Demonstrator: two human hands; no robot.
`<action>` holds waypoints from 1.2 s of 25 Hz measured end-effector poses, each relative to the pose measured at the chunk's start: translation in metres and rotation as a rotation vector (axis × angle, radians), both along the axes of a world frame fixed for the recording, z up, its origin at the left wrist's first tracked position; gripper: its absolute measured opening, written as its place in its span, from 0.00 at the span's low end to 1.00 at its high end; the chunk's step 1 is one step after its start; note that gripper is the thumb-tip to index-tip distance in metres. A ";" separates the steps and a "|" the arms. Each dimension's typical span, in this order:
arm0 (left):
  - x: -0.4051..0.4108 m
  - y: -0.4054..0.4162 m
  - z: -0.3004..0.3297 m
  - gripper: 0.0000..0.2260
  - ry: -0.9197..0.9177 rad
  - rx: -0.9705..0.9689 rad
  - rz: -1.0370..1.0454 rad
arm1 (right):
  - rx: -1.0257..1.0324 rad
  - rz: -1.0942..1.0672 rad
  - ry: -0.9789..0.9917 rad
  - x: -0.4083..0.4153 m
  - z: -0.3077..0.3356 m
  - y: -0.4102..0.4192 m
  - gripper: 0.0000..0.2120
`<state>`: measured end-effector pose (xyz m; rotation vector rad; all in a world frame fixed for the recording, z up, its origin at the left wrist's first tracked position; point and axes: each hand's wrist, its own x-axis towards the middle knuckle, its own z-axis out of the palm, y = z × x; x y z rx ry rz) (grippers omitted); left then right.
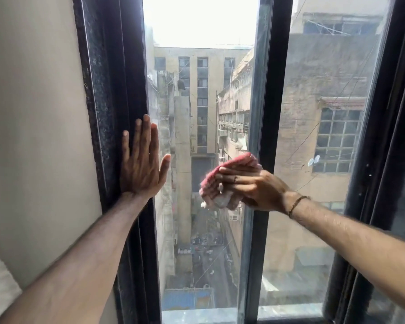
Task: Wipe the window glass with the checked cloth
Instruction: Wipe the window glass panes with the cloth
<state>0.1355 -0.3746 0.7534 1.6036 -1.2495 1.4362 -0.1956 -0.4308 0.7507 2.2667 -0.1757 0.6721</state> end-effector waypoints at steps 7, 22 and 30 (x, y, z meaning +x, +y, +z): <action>0.000 -0.001 0.001 0.37 -0.014 -0.017 -0.031 | 0.158 0.026 -0.265 0.068 -0.008 0.008 0.21; -0.003 0.001 -0.001 0.38 0.014 0.002 -0.041 | 0.085 0.056 -0.398 0.025 0.041 -0.016 0.20; 0.001 0.002 -0.003 0.37 -0.013 -0.006 0.001 | -0.021 0.057 0.223 -0.010 0.005 -0.020 0.21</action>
